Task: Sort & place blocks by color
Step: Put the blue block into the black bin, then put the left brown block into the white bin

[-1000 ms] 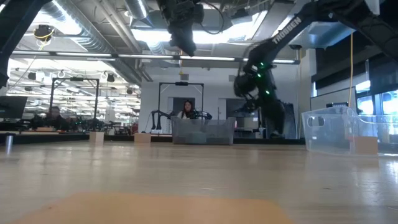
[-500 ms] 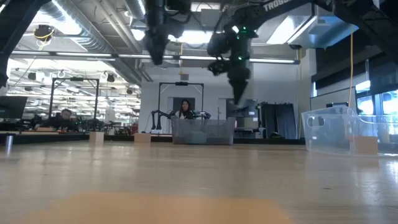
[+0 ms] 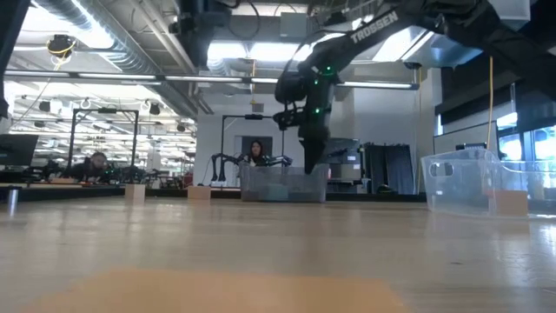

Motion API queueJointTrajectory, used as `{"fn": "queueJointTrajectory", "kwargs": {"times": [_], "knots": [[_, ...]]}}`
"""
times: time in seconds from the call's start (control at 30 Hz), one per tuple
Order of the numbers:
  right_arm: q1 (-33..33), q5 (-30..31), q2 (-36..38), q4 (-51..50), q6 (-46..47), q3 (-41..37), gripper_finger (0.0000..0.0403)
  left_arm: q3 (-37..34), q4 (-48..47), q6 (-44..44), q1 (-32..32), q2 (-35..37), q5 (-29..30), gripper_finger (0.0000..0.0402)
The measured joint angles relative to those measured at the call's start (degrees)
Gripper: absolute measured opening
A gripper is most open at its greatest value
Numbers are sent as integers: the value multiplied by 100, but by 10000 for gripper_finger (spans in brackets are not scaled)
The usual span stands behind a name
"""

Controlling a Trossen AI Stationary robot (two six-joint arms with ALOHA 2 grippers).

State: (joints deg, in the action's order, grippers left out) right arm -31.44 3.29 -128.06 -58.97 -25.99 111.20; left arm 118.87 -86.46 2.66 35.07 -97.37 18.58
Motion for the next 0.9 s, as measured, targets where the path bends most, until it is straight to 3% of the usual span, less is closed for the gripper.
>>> {"fn": "queueJointTrajectory", "kwargs": {"times": [0.17,0.37,0.43,0.67,0.9], "knots": [[0,4,-27,55,-1,0,129,0,-2,28,2,143,1,163],[-4,9,-27,156,-1,0,220,0,-4,24,2,147,-1,163],[-4,9,-27,157,-1,0,234,0,-7,24,2,147,-1,163],[-4,9,-27,29,20,49,228,0,-30,26,3,149,-1,163],[-4,-181,-8,-1392,50,1102,224,0,-296,701,216,105,-6,163]]}}
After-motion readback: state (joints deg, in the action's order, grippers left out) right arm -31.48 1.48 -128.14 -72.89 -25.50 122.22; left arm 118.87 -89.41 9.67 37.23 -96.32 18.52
